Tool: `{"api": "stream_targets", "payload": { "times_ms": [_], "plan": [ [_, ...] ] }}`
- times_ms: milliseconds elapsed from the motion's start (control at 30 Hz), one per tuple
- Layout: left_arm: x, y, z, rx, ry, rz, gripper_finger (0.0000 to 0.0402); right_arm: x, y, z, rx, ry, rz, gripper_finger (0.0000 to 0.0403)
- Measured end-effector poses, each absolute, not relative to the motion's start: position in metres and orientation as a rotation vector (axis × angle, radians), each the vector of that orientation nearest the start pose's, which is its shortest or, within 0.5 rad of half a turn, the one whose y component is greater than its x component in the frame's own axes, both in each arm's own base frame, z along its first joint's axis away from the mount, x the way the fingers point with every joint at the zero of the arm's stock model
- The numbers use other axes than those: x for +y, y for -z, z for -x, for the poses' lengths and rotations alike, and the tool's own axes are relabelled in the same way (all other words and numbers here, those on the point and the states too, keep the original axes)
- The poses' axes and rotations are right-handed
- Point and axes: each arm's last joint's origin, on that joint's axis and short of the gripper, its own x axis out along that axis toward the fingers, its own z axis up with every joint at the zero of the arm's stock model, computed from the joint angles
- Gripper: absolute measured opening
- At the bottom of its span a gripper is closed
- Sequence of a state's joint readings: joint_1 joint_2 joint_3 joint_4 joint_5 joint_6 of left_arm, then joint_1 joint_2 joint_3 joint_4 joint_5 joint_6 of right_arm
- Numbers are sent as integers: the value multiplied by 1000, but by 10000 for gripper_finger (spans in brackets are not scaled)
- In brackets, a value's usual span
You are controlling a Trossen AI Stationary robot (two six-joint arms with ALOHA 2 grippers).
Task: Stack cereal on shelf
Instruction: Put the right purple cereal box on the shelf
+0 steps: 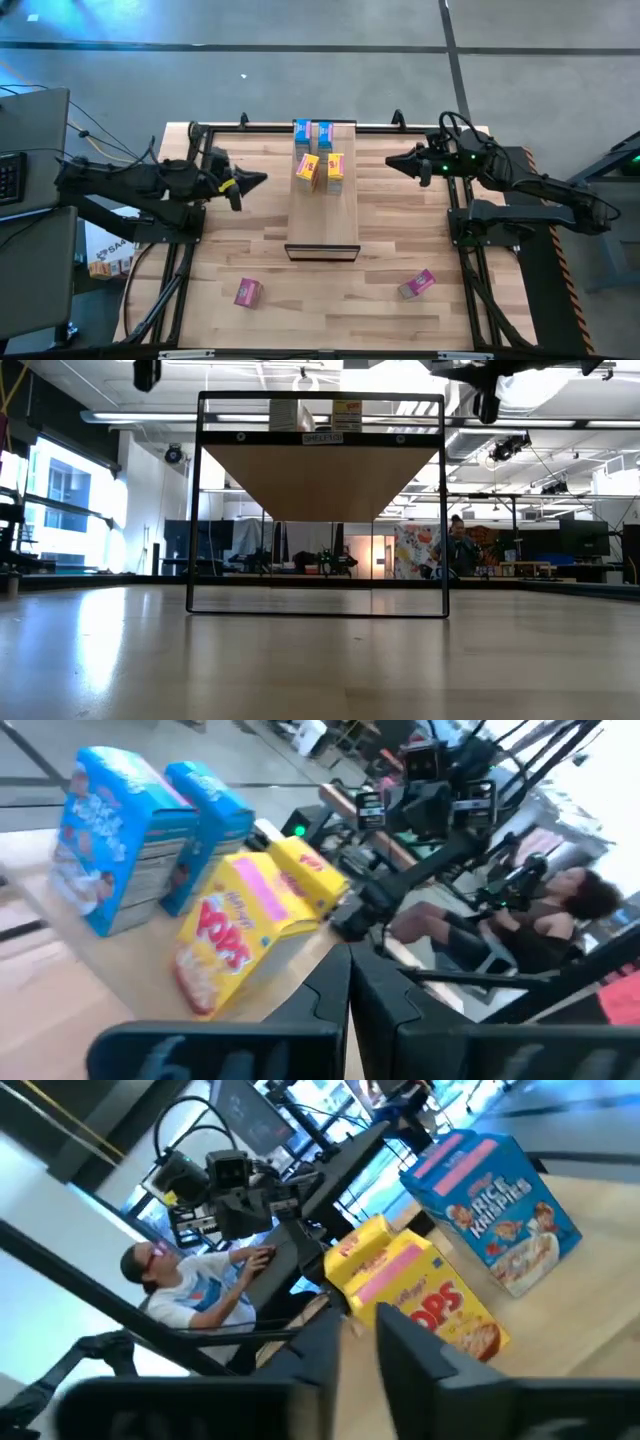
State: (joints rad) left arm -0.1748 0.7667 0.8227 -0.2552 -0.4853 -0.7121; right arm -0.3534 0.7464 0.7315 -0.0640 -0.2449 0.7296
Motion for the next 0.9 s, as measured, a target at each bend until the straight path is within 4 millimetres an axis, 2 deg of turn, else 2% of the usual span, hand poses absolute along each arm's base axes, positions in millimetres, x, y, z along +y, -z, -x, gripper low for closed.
{"api": "stream_targets", "payload": {
  "times_ms": [133,267,367,467,567,700,767,900],
  "plan": [
    [-14,-342,-159,70,-377,636,0,-50,-332,-160,42,80,-807,153],
    [-14,-342,-160,68,-380,657,0,-44,-341,-160,88,-111,-932,239],
    [-14,-340,-162,76,-384,670,0,-34,-352,-163,249,-253,-1065,269],
    [-15,-340,-162,72,-384,674,0,-18,-359,-162,504,-320,-1171,274],
    [-15,-340,-162,75,-385,669,0,3,-357,-153,815,-196,-1287,275],
    [-15,-340,-162,80,-382,642,0,30,-354,-131,1116,216,-1394,275],
    [-15,-340,-162,82,-377,642,0,44,-353,-122,1182,433,-1473,275],
    [-15,-340,-162,94,-350,637,0,76,-351,-123,1157,635,-1571,275]
  ]
}}
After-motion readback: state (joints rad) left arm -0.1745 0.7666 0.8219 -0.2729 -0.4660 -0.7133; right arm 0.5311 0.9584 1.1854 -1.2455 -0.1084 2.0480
